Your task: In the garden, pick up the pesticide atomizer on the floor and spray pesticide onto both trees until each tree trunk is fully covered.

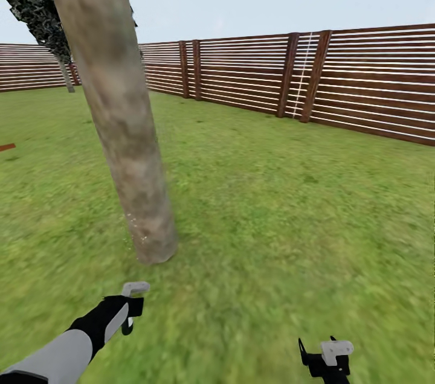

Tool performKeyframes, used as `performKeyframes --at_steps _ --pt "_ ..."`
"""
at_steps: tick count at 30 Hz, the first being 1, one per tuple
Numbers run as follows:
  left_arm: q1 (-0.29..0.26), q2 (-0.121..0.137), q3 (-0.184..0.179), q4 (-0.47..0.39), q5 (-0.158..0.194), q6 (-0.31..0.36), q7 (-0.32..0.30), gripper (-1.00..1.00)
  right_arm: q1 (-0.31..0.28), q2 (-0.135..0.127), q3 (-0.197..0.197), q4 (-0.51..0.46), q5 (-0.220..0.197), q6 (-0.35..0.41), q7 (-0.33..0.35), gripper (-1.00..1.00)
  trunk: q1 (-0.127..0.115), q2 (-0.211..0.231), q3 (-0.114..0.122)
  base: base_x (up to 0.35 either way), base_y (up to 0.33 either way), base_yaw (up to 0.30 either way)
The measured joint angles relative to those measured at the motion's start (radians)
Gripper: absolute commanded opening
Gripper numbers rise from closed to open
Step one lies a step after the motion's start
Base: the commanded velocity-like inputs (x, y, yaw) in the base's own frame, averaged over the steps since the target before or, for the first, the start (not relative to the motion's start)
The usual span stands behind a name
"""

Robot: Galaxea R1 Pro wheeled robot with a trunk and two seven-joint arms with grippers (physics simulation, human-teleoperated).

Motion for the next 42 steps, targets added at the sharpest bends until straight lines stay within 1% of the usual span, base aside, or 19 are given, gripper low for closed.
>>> performKeyframes --at_steps 9,13,15,16,17,19,21,22,24,26,27,29,30,32,34,37,39,41,42 --pt "0.0 0.007 0.002 0.002 -0.001 0.0 0.007 -1.0 0.0 0.0 0.0 0.0 0.0 0.0 0.0 1.0 0.0 0.0 0.0 0.178 -0.202 0.0" --pt "0.002 0.021 0.002 0.011 -0.003 0.001 0.1 -1.0 0.0 0.0 0.0 0.0 0.0 0.0 0.0 1.0 0.0 0.0 0.0 0.072 -0.017 0.0" --pt "0.003 0.039 -0.002 0.015 -0.002 0.0 0.108 -1.0 0.0 0.0 0.0 0.0 0.0 0.0 0.0 1.0 0.0 0.0 0.0 0.007 -0.002 0.0" --pt "0.007 0.039 -0.004 0.016 0.002 -0.001 0.108 -1.0 0.0 0.0 0.0 0.0 0.0 0.0 0.0 1.0 0.0 0.0 0.0 0.002 0.0 0.0" --pt "0.014 0.023 -0.005 0.015 0.011 0.0 0.097 -1.0 0.0 0.0 0.0 0.0 0.0 0.0 0.0 1.0 0.0 0.0 0.0 0.0 0.0 0.0" --pt "0.018 -0.018 -0.009 0.015 0.009 0.007 0.03 -1.0 0.0 -0.001 0.0 0.0 0.0 0.0 0.0 1.0 0.0 0.0 0.0 0.0 0.0 0.0" --pt "0.017 -0.022 -0.011 0.014 0.002 0.014 -0.038 -1.0 0.0 -0.001 0.0 -0.001 0.0 0.0 0.0 1.0 0.0 0.0 0.0 0.0 0.0 0.0" --pt "0.015 -0.012 -0.009 0.014 -0.001 0.016 -0.056 -1.0 0.0 -0.001 0.0 -0.001 0.0 0.0 0.0 1.0 0.0 0.0 0.0 0.0 0.0 0.0" --pt "0.014 0.03 -0.008 0.014 -0.007 0.02 -0.065 -1.0 0.0 -0.001 0.0 -0.001 0.0 0.0 0.0 1.0 0.0 0.0 0.0 0.0 0.0 0.0" --pt "0.012 0.088 -0.005 0.009 -0.009 0.022 -0.066 -1.0 0.0 -0.001 0.0 -0.001 0.0 0.0 0.0 1.0 0.0 0.0 0.0 0.0 0.0 0.0" --pt "0.014 0.107 -0.007 0.006 -0.007 0.016 -0.061 -1.0 0.0 -0.001 0.0 0.0 0.0 0.0 0.0 1.0 0.0 0.0 0.0 0.0 0.0 0.0" --pt "0.014 0.106 -0.007 0.001 0.001 0.008 -0.055 -1.0 0.0 0.0 0.0 0.0 0.0 0.0 0.0 1.0 0.0 0.0 0.0 -0.06 0.0 0.0" --pt "0.014 0.094 -0.007 -0.009 0.005 0.006 -0.053 -1.0 0.0 0.0 0.0 0.0 0.0 0.0 0.0 1.0 0.0 0.0 0.0 -0.231 0.0 0.0" --pt "0.014 0.05 -0.011 -0.073 0.006 0.005 -0.035 -1.0 0.0 0.0 0.0 0.0 0.0 0.0 0.0 1.0 0.001 0.0 0.0 -0.313 0.0 0.0" --pt "0.013 0.037 -0.01 -0.142 0.0 0.011 0.001 -1.0 0.0 0.0 0.0 0.0 0.0 0.0 0.0 1.0 0.001 0.0 0.0 -0.287 0.0 0.0" --pt "0.012 0.033 -0.009 -0.214 -0.001 0.02 0.015 -1.0 0.0 0.0 0.0 0.0 0.0 0.0 0.0 1.0 0.0 0.0 0.0 -0.069 0.0 0.0" --pt "0.01 0.046 -0.004 -0.228 -0.002 0.022 0.015 -1.0 0.0 0.0 0.0 0.0 0.0 0.0 0.0 1.0 0.0 0.0 0.0 -0.01 0.0 0.0" --pt "0.005 0.073 0.0 -0.233 -0.002 0.023 0.015 -1.0 0.0 0.0 0.0 0.0 0.0 0.001 0.0 1.0 0.0 0.0 0.0 -0.003 0.0 0.0" --pt "0.003 0.074 -0.003 -0.242 0.001 0.024 0.016 -1.0 0.0 0.0 0.0 0.0 0.0 0.0 0.0 1.0 0.0 0.0 0.0 0.0 0.0 0.0"
